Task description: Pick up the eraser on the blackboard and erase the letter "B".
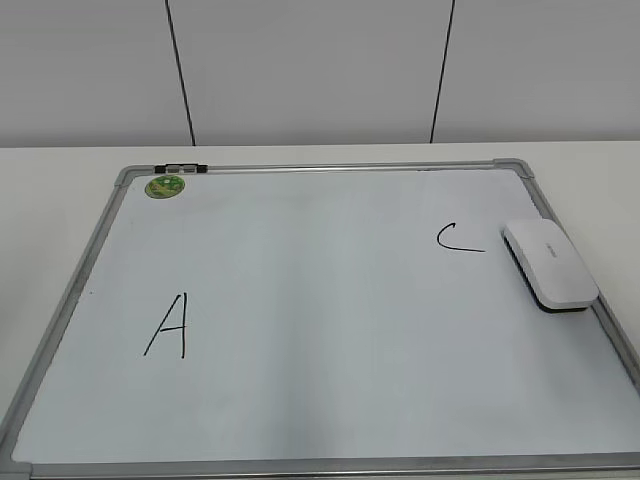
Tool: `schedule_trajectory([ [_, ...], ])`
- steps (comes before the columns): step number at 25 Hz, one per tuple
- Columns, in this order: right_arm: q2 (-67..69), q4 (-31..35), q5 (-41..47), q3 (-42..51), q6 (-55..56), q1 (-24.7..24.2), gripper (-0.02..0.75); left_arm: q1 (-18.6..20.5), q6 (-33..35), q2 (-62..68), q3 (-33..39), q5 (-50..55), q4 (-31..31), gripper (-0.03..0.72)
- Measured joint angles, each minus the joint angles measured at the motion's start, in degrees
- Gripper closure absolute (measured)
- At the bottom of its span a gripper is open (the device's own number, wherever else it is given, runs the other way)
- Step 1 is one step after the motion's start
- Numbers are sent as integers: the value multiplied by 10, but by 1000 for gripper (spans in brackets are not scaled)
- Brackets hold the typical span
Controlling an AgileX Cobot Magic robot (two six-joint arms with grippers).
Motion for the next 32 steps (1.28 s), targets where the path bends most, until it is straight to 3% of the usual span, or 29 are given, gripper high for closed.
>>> schedule_trajectory([
  [8, -211, 0, 21, 91, 0, 0, 199, -18, 0, -124, 67, 44, -2, 195],
  [16, -375, -38, 94, 150, 0, 0, 199, -32, 0, -225, 75, 84, -18, 195],
  [32, -404, -54, 79, 178, -19, 0, 199, -33, 0, -306, 83, 84, 13, 223],
])
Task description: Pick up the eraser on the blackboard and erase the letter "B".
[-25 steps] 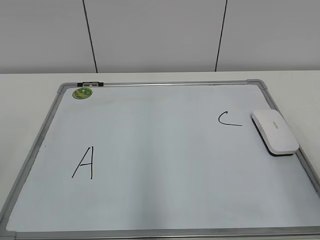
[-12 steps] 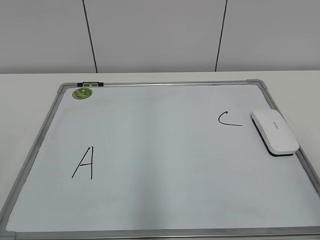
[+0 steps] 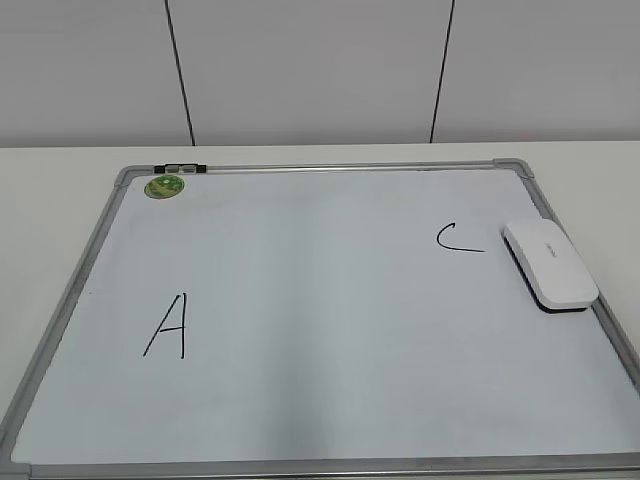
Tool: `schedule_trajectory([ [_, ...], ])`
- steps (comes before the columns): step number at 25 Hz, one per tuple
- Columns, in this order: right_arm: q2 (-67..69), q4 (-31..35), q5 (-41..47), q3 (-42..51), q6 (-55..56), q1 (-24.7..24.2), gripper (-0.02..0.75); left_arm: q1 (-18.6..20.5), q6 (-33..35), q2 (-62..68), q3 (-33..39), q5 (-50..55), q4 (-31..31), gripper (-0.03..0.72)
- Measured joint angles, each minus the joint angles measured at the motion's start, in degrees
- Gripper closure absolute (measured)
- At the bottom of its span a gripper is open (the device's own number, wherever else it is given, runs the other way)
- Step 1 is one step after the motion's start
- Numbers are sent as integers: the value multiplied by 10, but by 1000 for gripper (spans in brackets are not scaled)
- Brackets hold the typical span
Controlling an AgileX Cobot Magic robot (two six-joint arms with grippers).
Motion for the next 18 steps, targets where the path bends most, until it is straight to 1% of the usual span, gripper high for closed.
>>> schedule_trajectory([
  [7, 0, 0, 0, 0, -9, 0, 200, 0, 0, 0, 0, 0, 0, 264],
  [12, 0, 1, 0, 0, -12, 0, 200, 0, 0, 0, 0, 0, -1, 272],
  [18, 0, 29, -1, 1, -52, 0, 200, 0, 0, 0, 0, 0, -1, 298],
])
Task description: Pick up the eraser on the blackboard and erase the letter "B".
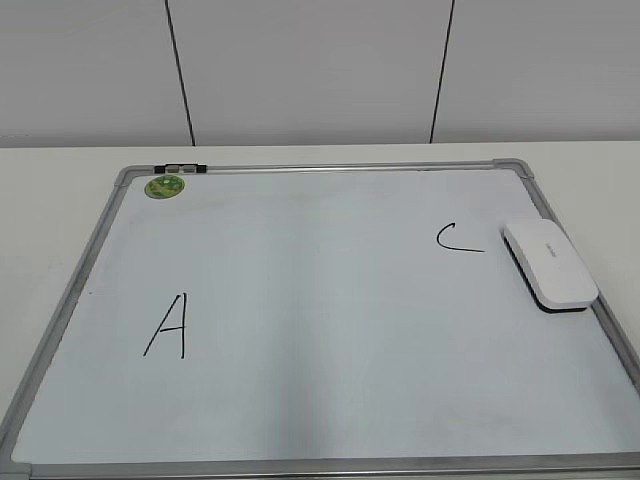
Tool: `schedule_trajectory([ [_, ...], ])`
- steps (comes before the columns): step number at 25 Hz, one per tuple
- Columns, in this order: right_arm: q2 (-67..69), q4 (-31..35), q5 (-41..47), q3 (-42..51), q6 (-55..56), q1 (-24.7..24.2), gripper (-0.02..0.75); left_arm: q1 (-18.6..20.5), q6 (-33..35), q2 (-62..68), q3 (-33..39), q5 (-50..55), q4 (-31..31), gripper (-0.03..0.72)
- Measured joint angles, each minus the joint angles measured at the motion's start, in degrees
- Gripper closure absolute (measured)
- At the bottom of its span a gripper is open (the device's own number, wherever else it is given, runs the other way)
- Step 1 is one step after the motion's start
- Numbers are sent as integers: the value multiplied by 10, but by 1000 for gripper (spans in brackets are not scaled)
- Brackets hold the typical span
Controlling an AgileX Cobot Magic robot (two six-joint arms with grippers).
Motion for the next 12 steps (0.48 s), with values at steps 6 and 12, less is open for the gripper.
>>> schedule_trajectory([
  [6, 0, 6, 0, 0, -1, 0, 201, 0, 0, 0, 0, 0, -1, 312],
  [12, 0, 6, 0, 0, -1, 0, 201, 0, 0, 0, 0, 0, -1, 326],
])
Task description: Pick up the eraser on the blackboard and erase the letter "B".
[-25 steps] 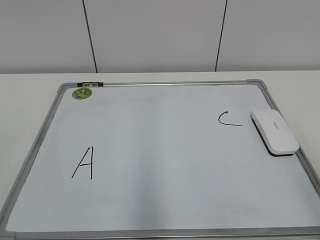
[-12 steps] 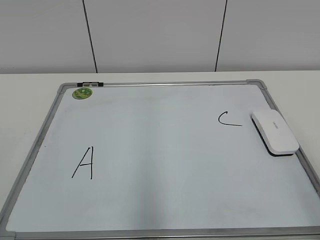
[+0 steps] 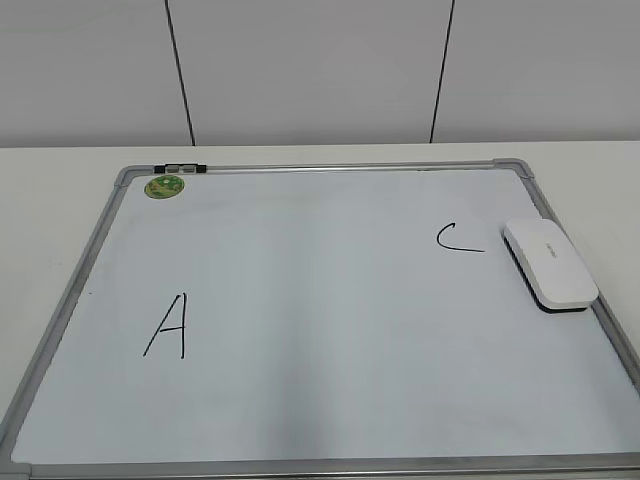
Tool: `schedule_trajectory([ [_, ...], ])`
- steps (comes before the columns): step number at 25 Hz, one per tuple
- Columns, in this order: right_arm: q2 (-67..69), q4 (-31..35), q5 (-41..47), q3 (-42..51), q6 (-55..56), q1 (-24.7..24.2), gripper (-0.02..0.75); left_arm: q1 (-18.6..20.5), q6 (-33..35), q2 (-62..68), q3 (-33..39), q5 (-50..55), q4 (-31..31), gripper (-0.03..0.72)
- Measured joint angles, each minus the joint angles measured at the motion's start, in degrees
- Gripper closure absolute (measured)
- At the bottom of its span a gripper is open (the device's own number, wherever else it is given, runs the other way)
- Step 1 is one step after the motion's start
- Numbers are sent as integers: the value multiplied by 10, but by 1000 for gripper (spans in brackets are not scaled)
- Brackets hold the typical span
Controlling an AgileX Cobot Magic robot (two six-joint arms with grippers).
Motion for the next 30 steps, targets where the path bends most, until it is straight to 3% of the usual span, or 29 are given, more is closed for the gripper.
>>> schedule_trajectory([
  [6, -8, 0, 0, 0, 0, -5, 201, 2, 0, -13, 0, 0, 0, 335],
  [19, -179, 0, 0, 1, 0, -108, 202, 59, 0, -97, 0, 0, 0, 393],
  [30, -217, -3, 2, 1, 0, -114, 202, 60, 0, -102, 0, 0, 0, 434],
])
